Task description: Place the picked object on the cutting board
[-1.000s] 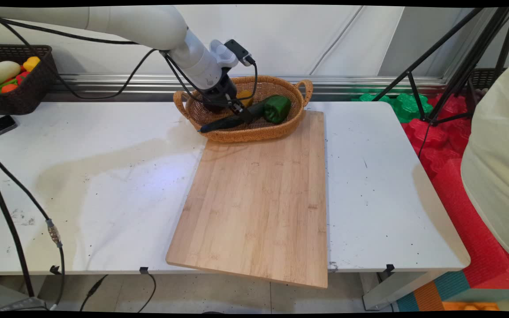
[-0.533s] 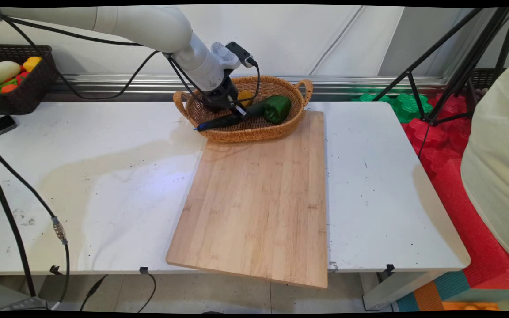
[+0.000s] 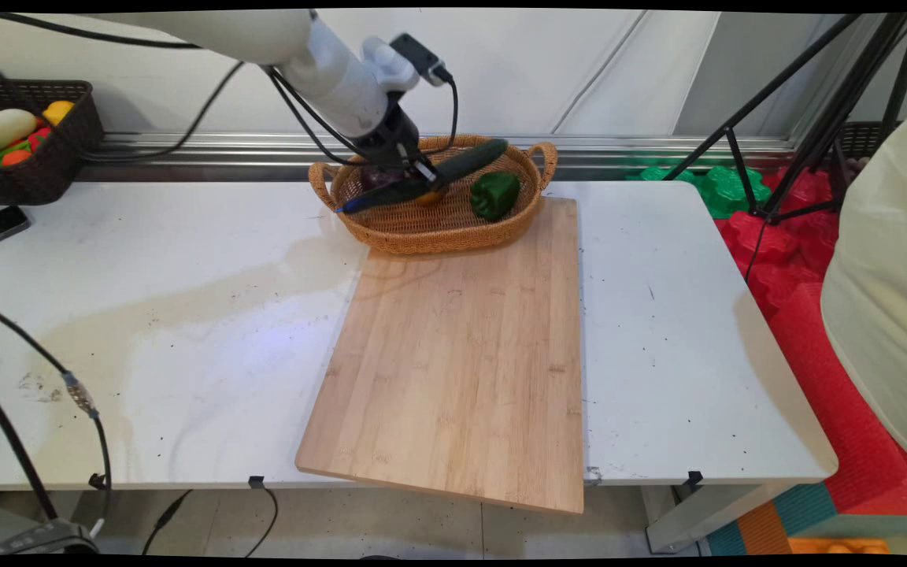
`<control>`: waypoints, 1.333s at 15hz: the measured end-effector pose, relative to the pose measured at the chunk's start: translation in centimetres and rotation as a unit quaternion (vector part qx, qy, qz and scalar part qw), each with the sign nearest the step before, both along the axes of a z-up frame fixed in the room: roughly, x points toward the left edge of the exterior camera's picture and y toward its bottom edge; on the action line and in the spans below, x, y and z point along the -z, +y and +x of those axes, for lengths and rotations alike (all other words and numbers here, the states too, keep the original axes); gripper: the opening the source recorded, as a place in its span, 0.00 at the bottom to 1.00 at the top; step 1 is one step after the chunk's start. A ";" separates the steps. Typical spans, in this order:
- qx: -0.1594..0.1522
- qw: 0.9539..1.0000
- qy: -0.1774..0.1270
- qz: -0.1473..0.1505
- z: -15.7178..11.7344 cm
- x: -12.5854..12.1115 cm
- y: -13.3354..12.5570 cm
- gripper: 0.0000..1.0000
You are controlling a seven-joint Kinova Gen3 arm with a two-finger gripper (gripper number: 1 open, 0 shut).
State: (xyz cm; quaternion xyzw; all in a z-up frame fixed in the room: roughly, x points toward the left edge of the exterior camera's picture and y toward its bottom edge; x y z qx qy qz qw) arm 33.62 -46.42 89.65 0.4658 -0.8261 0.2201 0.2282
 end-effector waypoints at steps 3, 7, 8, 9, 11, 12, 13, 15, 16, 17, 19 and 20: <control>0.019 1.000 0.008 -0.017 -0.5 -3.3 4.0 0.00; 0.057 0.998 0.016 -0.016 -1.5 -5.1 9.5 0.00; 0.066 0.998 0.017 -0.014 -1.8 -5.2 10.7 0.00; 0.074 0.997 0.019 -0.011 -2.1 -5.2 11.8 0.00; 0.088 0.996 0.023 -0.005 -2.8 -4.9 14.1 0.00; 0.092 0.995 0.024 -0.003 -3.1 -4.8 14.7 0.00; 0.097 0.995 0.026 0.000 -3.4 -4.6 15.5 0.00; 0.104 0.994 0.029 0.006 -4.1 -4.0 17.1 0.00; 0.106 0.994 0.031 0.009 -4.5 -3.6 17.7 0.00; 0.107 0.994 0.032 0.012 -4.9 -3.1 18.2 0.00; 0.108 0.993 0.034 0.017 -5.7 -1.9 18.9 0.00; 0.109 0.993 0.035 0.019 -6.1 -1.3 19.1 0.00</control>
